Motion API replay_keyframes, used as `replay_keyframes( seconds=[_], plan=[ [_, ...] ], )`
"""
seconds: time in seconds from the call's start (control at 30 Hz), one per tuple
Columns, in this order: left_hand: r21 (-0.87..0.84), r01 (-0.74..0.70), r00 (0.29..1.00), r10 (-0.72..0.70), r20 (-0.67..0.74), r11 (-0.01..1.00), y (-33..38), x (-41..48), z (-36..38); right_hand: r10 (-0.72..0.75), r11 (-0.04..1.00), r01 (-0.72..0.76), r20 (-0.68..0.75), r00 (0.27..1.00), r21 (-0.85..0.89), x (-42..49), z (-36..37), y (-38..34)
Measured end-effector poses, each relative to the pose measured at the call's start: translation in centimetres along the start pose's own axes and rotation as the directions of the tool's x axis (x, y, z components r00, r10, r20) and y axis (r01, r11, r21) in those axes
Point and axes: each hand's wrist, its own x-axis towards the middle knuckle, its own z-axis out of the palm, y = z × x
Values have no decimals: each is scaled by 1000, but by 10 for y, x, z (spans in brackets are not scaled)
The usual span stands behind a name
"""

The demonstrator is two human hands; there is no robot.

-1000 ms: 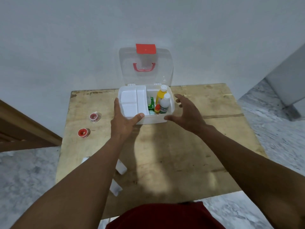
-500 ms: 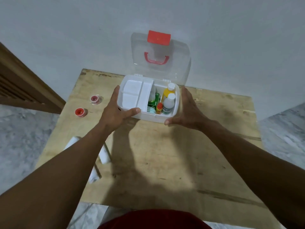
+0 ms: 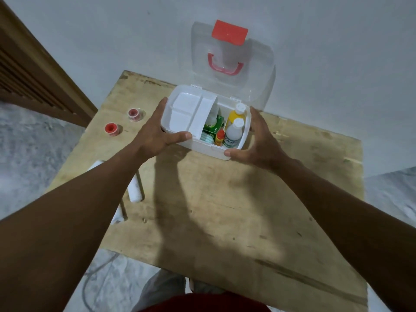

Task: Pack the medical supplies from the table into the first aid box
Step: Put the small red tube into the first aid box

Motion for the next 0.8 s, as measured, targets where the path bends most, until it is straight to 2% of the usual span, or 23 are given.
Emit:
replay_keyframes(
  seconds=[0.23,0.4,0.57,0.8],
  plan=[
    [-8,20,1000,-20,5,1000,-1,-1,-1,-2,1000,2,3,1000,-13,1,3,0],
    [-11,12,1000,-12,13,1000,-2,0,-3,57,989,-54,13,998,-139,4,0,-8],
    [-28,20,1000,-20,23,999,-5,2,-4,44,979,-45,-11,999,-200,4,3,-13],
    [-8,72,997,-72,26,997,-2,-1,-3,-4,992,2,-15,1000,-130,4,7,-10]
  ],
)
